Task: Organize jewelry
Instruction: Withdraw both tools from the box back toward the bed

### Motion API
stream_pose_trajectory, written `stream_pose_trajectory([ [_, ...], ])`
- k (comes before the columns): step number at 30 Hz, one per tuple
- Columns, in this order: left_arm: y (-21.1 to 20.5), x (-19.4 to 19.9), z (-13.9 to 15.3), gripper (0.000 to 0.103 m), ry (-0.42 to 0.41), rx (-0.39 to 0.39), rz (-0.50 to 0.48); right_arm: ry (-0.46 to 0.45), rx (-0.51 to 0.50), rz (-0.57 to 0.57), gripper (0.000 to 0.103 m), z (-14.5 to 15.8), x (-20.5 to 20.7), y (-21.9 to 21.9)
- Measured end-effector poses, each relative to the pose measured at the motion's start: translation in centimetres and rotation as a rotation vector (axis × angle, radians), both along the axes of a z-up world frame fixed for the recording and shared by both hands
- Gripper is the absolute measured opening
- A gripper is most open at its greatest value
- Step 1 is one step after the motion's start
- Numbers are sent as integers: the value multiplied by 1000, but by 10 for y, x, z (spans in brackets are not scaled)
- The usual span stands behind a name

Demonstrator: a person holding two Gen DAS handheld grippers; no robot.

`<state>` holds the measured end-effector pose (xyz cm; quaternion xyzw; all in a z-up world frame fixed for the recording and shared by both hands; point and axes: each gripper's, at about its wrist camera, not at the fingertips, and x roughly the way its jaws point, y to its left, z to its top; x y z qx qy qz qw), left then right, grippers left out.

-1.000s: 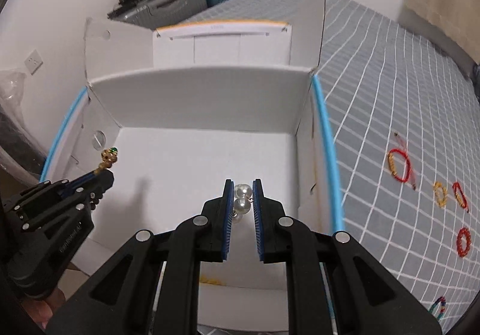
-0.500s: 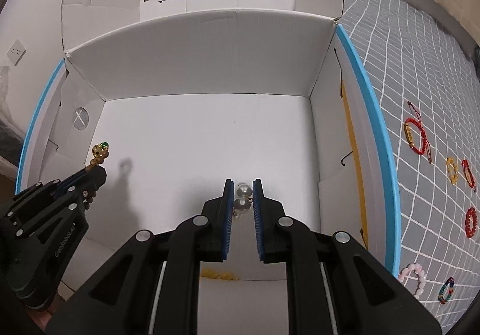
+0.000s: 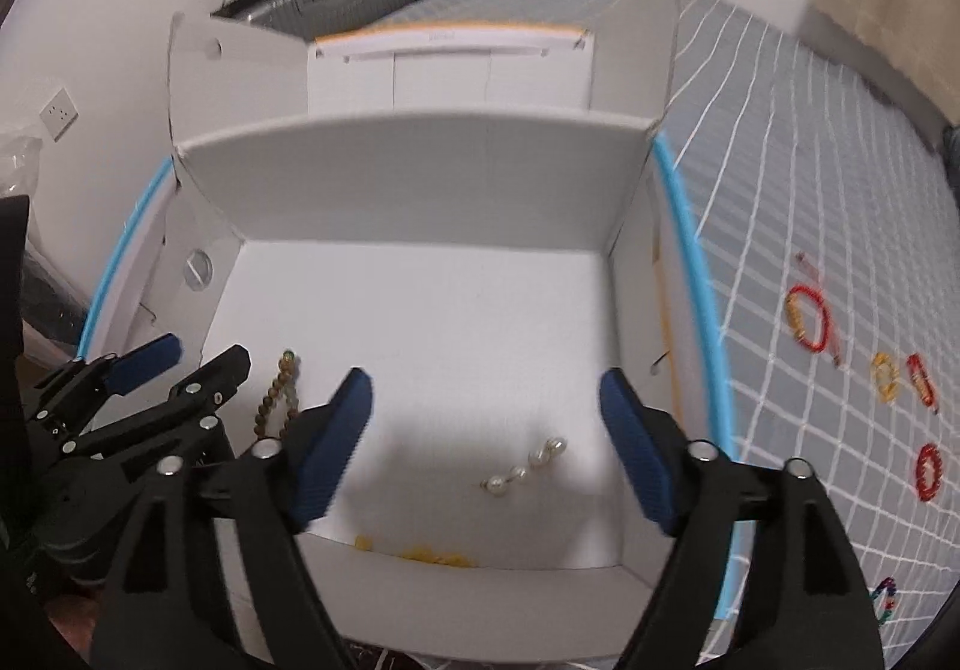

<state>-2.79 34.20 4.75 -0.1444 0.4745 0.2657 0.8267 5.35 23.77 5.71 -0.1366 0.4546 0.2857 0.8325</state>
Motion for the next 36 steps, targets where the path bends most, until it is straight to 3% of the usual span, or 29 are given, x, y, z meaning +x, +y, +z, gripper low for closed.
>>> stream_pose_trajectory([
  [5, -9, -6, 17, 82, -47, 35, -11, -74, 18, -28, 92, 20, -1, -15],
  [10, -21, 4, 25, 94, -87, 40, -40, -102, 62, -62, 95, 34, 6, -44],
  [24, -99, 61, 29, 95, -113, 8, -225, -158, 81, -250, 95, 57, 45, -166],
  [36, -223, 106, 30, 96, -153, -4, -451, -176, 21, -514, 95, 43, 100, -337],
])
